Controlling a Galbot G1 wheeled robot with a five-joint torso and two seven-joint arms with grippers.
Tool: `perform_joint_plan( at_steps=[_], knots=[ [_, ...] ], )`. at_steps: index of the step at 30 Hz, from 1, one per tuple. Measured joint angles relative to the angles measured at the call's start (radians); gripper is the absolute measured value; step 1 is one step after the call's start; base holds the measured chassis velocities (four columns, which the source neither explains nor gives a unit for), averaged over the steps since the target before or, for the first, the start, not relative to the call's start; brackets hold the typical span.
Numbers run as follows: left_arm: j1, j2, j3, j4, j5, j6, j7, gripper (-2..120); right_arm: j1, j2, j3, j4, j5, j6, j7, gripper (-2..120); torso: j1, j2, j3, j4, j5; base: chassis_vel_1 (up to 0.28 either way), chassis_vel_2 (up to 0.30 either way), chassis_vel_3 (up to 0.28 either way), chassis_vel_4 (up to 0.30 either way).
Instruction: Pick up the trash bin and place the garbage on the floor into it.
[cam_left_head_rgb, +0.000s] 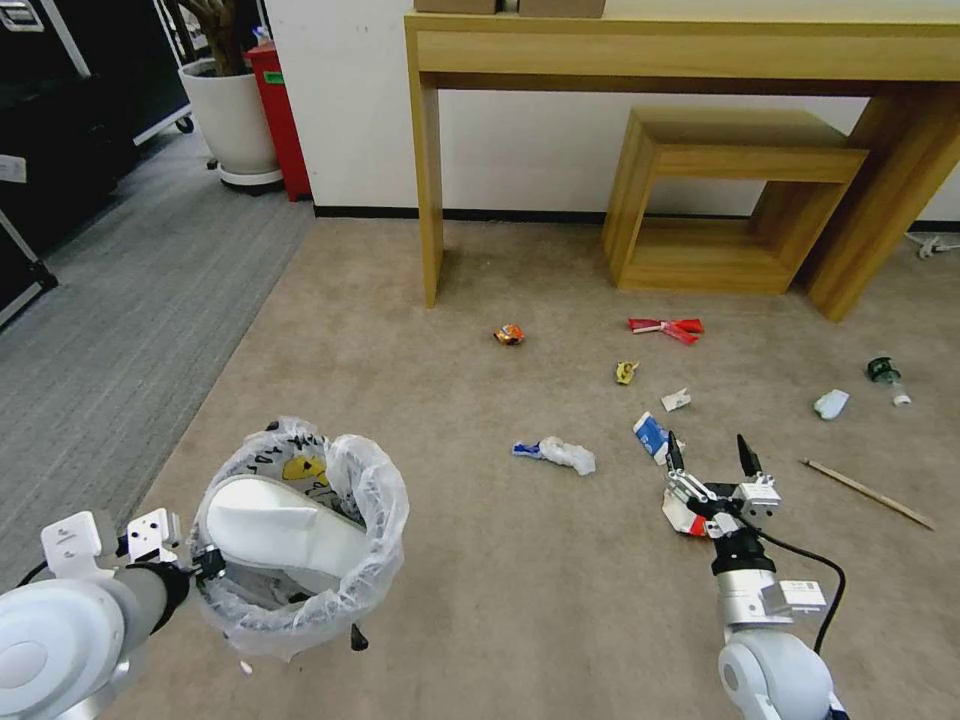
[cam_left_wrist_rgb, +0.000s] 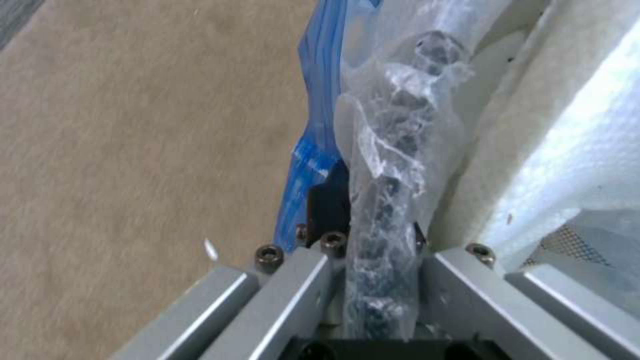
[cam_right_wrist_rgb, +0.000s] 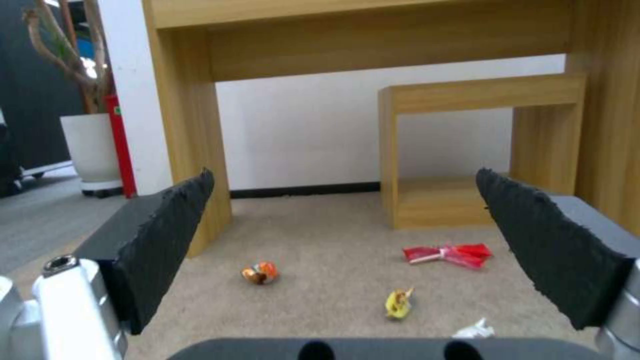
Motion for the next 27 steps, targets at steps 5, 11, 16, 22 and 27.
perform_joint_plan(
  at_steps=[5,11,16,22,27],
  knots=[
    [-0.008,0.015,0.008,0.006,-0.003,-0.001,-0.001,0,0.007,0.003,-0.012,-0.008,-0.001,0.006,-0.004,100,0.000,0.000,0.000,0.0001,0.0001,-0.186,0.177,0.184,-0.182],
    [-0.024,0.022,0.030,0.020,0.002,-0.001,0.002,0,0.012,0.005,-0.020,-0.018,-0.003,0.016,-0.006,100,0.000,0.000,0.000,-0.0001,-0.0001,-0.197,0.205,0.208,-0.206],
    [-0.035,0.035,0.040,0.031,0.003,-0.001,0.008,0,0.019,0.005,-0.023,-0.028,-0.002,0.026,-0.007,100,0.000,0.000,0.000,0.0001,0.0001,-0.213,0.219,0.211,-0.207],
    [-0.035,0.034,0.051,0.037,0.013,-0.001,0.015,0,0.022,0.010,-0.031,-0.034,-0.001,0.033,-0.023,100,0.000,0.000,0.000,0.0001,0.0003,-0.193,0.195,0.193,-0.193],
    [-0.036,0.030,0.056,0.041,0.019,0.000,0.019,0,0.023,0.017,-0.041,-0.042,-0.017,0.045,-0.023,100,0.000,0.000,0.000,0.0001,0.0003,-0.151,0.142,0.154,-0.141]
  ],
)
